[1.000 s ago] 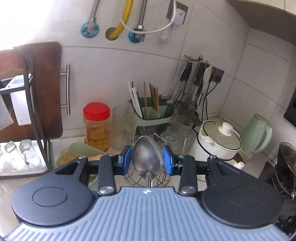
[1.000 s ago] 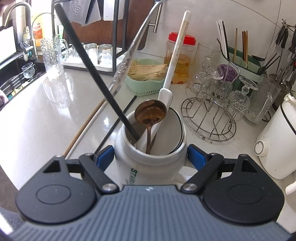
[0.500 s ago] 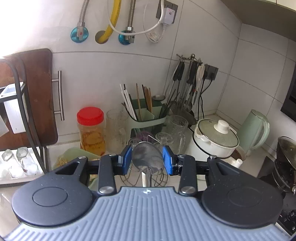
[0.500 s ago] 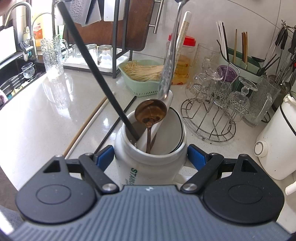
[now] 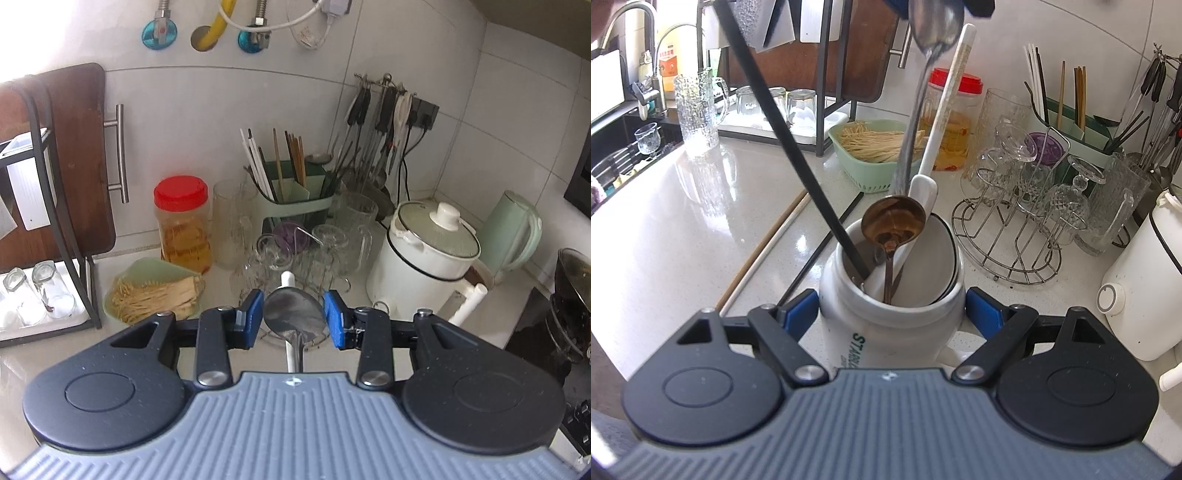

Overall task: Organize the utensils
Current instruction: 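Lower the silver spoon handle-first into the white mug with the left tool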

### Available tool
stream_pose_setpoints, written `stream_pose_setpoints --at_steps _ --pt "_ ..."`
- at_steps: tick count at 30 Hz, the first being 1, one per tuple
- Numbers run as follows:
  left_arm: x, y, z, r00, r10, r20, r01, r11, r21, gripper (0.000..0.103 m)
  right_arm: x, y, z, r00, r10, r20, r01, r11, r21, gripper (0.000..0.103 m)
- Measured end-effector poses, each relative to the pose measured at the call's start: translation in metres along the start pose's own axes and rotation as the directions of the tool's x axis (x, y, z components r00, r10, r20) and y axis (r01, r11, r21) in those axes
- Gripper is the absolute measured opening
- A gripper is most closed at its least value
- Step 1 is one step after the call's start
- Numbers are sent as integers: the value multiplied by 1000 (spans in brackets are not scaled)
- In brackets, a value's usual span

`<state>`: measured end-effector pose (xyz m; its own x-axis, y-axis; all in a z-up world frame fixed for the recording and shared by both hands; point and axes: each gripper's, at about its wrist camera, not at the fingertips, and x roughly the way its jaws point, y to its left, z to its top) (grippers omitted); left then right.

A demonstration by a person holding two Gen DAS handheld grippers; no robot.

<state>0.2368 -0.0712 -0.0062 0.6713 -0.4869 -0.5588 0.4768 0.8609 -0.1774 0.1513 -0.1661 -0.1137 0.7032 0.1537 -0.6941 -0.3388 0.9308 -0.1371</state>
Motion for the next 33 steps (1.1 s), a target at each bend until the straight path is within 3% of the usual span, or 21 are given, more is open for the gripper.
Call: stream_pose_setpoints --at_steps 8,13,18,20,33 --pt "3 9 -3 986 -12 -169 4 999 -46 42 0 0 -1 1000 -2 6 2 1000 -5 89" --pt "15 14 -3 956 -39 -292 15 996 -85 42 0 1 -1 1000 -5 9 5 1000 -6 89" --pt "32 11 1 922 -39 -386 16 998 -62 42 -1 2 -3 1000 -8 17 9 1000 -8 89" --pt "37 9 3 914 -31 -405 11 999 -51 42 -1 3 -3 1000 -11 20 12 1000 -12 89" --pt "52 3 0 907 -45 -418 35 999 -33 42 0 4 -2 1000 -22 18 22 1000 -10 90"
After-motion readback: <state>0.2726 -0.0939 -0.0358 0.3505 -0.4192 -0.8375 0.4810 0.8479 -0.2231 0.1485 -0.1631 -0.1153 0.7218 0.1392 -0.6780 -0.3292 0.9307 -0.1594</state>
